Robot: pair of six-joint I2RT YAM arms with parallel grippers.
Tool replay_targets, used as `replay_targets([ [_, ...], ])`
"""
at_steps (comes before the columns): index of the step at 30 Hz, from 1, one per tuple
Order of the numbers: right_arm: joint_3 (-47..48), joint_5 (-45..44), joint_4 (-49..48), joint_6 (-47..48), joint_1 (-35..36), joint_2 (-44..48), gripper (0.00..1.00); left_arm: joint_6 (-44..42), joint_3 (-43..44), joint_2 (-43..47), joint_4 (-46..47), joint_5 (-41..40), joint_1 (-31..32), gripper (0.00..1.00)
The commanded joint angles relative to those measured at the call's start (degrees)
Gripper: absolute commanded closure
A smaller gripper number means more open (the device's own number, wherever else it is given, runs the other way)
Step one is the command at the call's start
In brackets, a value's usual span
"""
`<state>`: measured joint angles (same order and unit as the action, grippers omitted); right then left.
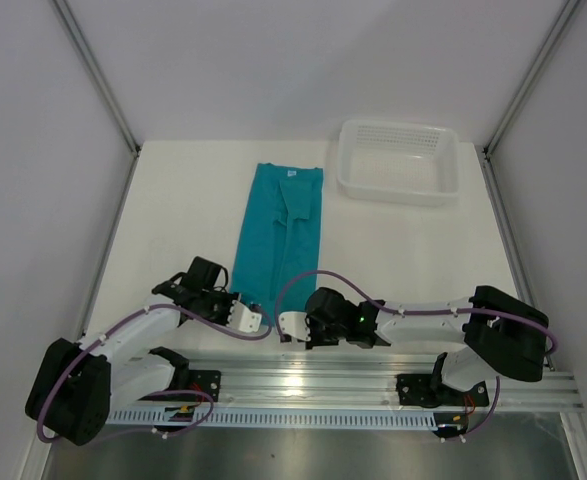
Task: Roll the t-shirts
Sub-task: Roll the tshirt
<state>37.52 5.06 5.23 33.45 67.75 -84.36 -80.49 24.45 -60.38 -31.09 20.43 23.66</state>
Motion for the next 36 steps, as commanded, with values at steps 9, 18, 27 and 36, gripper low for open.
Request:
replay_targets([
  [9,-3.49,-0.05,-4.43,-0.23,0.54,9.19,0.69,8.24,-0.54,5.09,-4.59,4.97,0.33,0.99],
  [18,-3.24,0.74,-8.93,4.34,1.6,5.7,0.52,11.14,-0.1,5.98,-6.44,8.84,0.25,0.99],
  [27,-2.1,1.45,-7.7,4.96,1.43,2.09,0.53,12.2,0.34,5.36,-6.7,9.28,0.25,0.99],
  [36,0.8,-0.93,-3.39,4.34,1.25,-2.92,0.67,13.34,0.69,5.8,-7.23,10.16,0.25,0.99],
])
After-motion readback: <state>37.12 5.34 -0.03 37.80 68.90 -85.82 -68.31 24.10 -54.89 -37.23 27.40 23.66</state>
